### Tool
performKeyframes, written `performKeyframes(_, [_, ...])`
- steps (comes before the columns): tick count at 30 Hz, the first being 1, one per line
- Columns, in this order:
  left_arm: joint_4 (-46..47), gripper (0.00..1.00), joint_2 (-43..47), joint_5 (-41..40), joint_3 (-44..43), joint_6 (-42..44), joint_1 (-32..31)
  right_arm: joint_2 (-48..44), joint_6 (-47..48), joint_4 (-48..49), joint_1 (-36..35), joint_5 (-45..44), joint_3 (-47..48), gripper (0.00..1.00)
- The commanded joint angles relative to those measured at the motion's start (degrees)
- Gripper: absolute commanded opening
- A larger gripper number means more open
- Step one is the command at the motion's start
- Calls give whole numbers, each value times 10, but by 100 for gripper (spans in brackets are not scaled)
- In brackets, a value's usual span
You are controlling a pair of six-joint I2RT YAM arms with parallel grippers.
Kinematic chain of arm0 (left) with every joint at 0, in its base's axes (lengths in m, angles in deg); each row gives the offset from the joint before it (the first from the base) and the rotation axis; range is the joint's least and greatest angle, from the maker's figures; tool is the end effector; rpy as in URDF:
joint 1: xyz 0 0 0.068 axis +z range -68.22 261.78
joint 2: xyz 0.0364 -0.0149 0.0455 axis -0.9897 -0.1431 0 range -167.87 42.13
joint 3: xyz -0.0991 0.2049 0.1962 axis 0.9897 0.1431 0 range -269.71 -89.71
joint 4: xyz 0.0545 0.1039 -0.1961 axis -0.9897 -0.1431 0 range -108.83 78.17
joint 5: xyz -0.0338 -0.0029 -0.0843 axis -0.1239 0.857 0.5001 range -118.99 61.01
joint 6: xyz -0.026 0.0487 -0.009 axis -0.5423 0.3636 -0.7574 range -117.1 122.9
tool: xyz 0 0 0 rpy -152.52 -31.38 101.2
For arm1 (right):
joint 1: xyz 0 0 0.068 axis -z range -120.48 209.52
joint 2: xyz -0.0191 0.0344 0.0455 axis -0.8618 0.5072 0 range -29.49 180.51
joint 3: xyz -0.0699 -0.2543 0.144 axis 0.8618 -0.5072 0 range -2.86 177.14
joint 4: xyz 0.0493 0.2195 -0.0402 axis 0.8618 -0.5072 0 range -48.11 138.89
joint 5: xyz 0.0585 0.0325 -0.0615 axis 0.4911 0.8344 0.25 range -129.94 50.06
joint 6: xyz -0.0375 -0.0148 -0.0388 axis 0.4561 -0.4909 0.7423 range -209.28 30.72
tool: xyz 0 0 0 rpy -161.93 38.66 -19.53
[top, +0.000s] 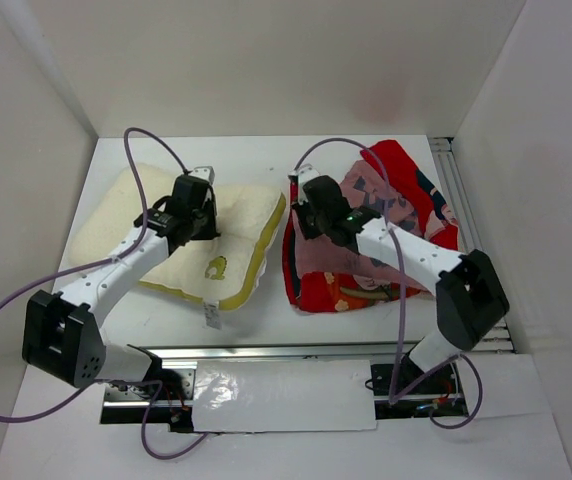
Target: Put the pillow into the pillowcase
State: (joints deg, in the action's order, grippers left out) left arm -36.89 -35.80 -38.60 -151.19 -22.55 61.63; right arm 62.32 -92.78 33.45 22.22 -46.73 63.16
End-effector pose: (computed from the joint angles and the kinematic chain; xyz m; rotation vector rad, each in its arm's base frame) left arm 0.2469 -0.0837 0.3235 -0.1927 2.2847 -0.2224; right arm 0.2640 0.1955 0.2948 -0.6081 2.2135 0.2351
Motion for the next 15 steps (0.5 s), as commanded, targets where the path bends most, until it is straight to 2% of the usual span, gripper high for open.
performKeyframes(1, [53,0,22,-14,-7,15,-24,-54,-26,46,6,27,-2,0])
performKeyframes(5, [42,0,14,-21,-7,9,-49,-98,-47,8,6,28,9,0])
performKeyframes(9, [54,0,9,-21,8,46,-93,-136,-48,1,6,48,9,0])
performKeyframes(15, [54,0,-72,-26,-15,81,-159,-187,-34,-15,11,97,5,0])
